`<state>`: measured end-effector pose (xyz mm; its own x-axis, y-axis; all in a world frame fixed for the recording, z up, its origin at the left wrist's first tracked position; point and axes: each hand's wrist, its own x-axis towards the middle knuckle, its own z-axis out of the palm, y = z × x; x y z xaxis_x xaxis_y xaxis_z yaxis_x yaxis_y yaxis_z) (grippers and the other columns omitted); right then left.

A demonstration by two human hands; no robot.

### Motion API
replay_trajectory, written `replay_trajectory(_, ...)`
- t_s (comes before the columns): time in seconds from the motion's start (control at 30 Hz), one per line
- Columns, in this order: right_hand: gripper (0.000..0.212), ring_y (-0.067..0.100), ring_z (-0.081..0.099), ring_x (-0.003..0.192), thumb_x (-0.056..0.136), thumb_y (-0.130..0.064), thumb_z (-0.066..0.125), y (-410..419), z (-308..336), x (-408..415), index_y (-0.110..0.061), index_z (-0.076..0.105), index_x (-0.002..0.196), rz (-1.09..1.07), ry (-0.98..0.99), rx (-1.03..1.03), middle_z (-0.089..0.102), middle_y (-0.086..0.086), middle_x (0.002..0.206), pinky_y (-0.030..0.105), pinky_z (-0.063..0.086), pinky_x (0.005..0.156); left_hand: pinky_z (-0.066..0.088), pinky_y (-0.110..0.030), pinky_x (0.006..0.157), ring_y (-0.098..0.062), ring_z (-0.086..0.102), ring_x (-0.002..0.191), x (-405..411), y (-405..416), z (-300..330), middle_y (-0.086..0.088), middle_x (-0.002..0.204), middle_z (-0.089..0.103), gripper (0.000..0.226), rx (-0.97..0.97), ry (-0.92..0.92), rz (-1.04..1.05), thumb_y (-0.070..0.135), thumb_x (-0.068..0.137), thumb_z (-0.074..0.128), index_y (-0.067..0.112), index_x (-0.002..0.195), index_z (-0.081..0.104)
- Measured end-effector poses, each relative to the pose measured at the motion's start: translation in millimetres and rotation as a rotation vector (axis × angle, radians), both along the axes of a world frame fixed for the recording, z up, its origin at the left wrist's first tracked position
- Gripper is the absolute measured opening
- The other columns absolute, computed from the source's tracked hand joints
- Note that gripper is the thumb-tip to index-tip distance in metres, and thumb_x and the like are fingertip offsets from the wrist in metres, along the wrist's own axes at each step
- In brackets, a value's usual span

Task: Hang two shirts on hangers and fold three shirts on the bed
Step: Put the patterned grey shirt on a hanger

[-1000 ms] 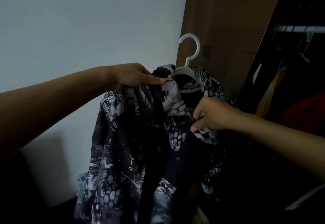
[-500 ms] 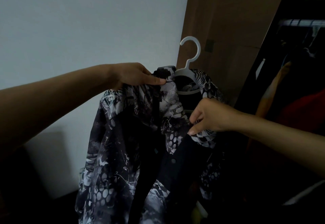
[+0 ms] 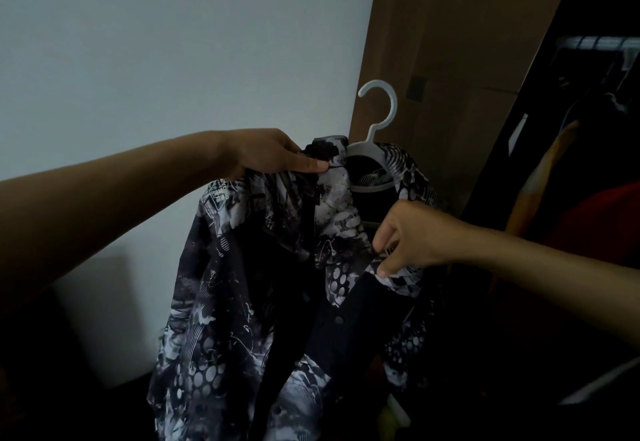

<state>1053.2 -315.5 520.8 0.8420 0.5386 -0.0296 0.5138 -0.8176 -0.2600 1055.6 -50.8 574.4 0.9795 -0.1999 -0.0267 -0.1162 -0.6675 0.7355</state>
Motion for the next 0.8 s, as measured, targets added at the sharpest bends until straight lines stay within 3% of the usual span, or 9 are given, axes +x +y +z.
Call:
replay_trajectory(0.17, 0.035, -0.001, 0.070, 0.087, 0.072, -0.028, 0.089, -1, -4, 2, -0.014, 0.078, 0.102, 0.133, -0.137, -0.032, 0.077, -0.007, 0.101, 0.021, 0.060, 0.078, 0.050, -0.036, 0.108, -0.014, 0.072, 0.105, 2, 7, -1, 0.003, 0.109, 0.079, 0.052, 0.026, -0.002, 0.017, 0.063, 0.077, 0.073, 0.019, 0.105, 0.081)
replay_trajectory(0.27, 0.029, 0.008, 0.068, 0.081, 0.087, -0.034, 0.075, 1, -4, 0, -0.009, 0.073, 0.101, 0.280, -0.257, -0.202, 0.075, 0.003, 0.095, 0.031, 0.057, 0.076, 0.051, -0.039, 0.108, -0.016, 0.073, 0.104, 3, 9, -1, 0.002, 0.109, 0.079, 0.056, 0.037, 0.012, 0.016, 0.066, 0.075, 0.073, 0.019, 0.105, 0.081)
replay_trajectory(0.33, 0.032, 0.013, 0.062, 0.080, 0.096, -0.038, 0.064, 2, -6, -5, -0.016, 0.067, 0.118, 0.312, -0.307, -0.306, 0.072, 0.002, 0.096, 0.030, 0.049, 0.071, 0.049, -0.032, 0.105, -0.014, 0.071, 0.105, 3, 10, -1, 0.003, 0.113, 0.078, 0.053, 0.040, 0.005, 0.024, 0.065, 0.076, 0.073, 0.021, 0.103, 0.081)
replay_trajectory(0.4, 0.041, 0.017, 0.063, 0.083, 0.100, -0.041, 0.057, 0, -10, -10, -0.027, 0.049, 0.137, 0.338, -0.374, -0.345, 0.069, 0.001, 0.098, 0.030, 0.047, 0.069, 0.047, -0.028, 0.099, -0.012, 0.069, 0.106, 4, 12, -1, 0.003, 0.115, 0.077, 0.047, 0.035, 0.000, 0.039, 0.061, 0.080, 0.072, 0.022, 0.103, 0.080)
replay_trajectory(0.5, 0.036, 0.015, 0.058, 0.059, 0.101, -0.039, 0.055, -4, -17, -15, -0.033, 0.032, 0.127, 0.447, -0.560, -0.337, 0.064, -0.004, 0.078, 0.032, 0.050, 0.054, 0.052, -0.036, 0.105, -0.016, 0.073, 0.105, 3, 16, -2, 0.000, 0.109, 0.079, 0.051, 0.001, 0.031, 0.039, 0.060, 0.078, 0.074, 0.018, 0.107, 0.080)
replay_trajectory(0.6, 0.032, 0.016, 0.045, 0.045, 0.097, -0.023, 0.059, -7, -20, -13, -0.029, 0.039, 0.121, 0.551, -0.680, -0.332, 0.053, -0.005, 0.066, 0.031, 0.038, 0.040, 0.049, -0.043, 0.110, -0.018, 0.072, 0.108, 3, 21, -2, 0.001, 0.110, 0.079, 0.063, -0.009, 0.046, 0.039, 0.067, 0.066, 0.077, 0.019, 0.108, 0.080)
replay_trajectory(0.7, 0.038, 0.019, 0.059, 0.047, 0.089, -0.010, 0.047, -9, -22, -12, -0.024, 0.055, 0.123, 0.655, -0.767, -0.353, 0.071, -0.004, 0.085, 0.026, 0.039, 0.038, 0.048, -0.044, 0.111, -0.018, 0.070, 0.110, 1, 22, 0, 0.001, 0.112, 0.079, 0.064, -0.004, 0.045, 0.037, 0.068, 0.065, 0.077, 0.020, 0.108, 0.080)
replay_trajectory(0.8, 0.043, 0.020, 0.067, 0.053, 0.078, -0.003, 0.063, -9, -22, -11, -0.019, 0.071, 0.117, 0.768, -0.840, -0.388, 0.076, -0.002, 0.103, 0.025, 0.042, 0.039, 0.050, -0.044, 0.109, -0.018, 0.072, 0.107, 0, 22, 0, 0.000, 0.108, 0.080, 0.062, -0.014, 0.057, 0.035, 0.065, 0.067, 0.077, 0.019, 0.107, 0.080)
